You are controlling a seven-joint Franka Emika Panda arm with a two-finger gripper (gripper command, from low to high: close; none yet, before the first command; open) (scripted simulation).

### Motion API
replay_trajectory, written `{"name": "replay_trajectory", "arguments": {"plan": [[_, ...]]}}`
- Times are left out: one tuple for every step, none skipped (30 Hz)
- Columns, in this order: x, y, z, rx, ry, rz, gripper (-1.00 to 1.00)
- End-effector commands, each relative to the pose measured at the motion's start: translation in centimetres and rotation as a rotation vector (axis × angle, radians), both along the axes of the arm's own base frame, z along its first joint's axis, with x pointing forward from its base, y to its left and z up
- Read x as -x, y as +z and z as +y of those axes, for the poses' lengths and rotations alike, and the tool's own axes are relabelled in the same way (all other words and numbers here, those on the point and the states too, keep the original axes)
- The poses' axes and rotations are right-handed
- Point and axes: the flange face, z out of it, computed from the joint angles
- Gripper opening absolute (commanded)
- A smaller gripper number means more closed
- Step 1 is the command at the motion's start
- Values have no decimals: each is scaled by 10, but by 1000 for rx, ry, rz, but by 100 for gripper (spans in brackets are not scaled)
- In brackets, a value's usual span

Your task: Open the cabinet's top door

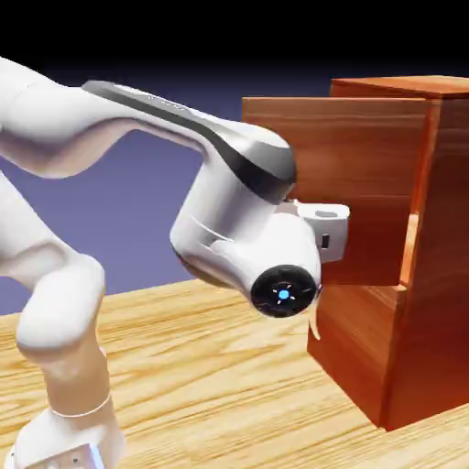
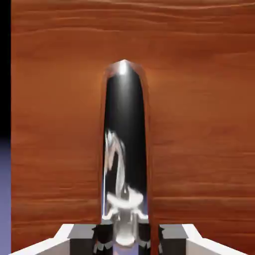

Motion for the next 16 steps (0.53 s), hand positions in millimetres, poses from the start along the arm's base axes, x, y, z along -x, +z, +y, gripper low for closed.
{"name": "replay_trajectory", "arguments": {"plan": [[-2, 0, -7, 0, 26, 0, -100], [-3, 0, -14, 0, 52, 0, -100], [-5, 0, -20, 0, 78, 0, -100], [-7, 0, -27, 0, 103, 0, -100], [-9, 0, -33, 0, 127, 0, -100], [-11, 0, -39, 0, 151, 0, -100], [-13, 0, -44, 0, 174, 0, -100], [-15, 0, -50, 0, 197, 0, -100], [-18, 0, -55, 0, 219, 0, -100], [-20, 0, -60, 0, 241, 0, -100], [-23, 0, -66, 0, 263, 0, -100], [-25, 0, -71, 0, 285, 0, -100], [-28, 0, -76, 0, 307, 0, -100], [-29, 0, -77, 0, 313, 0, -100], [-29, 0, -77, 0, 313, 0, 100], [-29, 0, -77, 0, 313, 0, 100]]}}
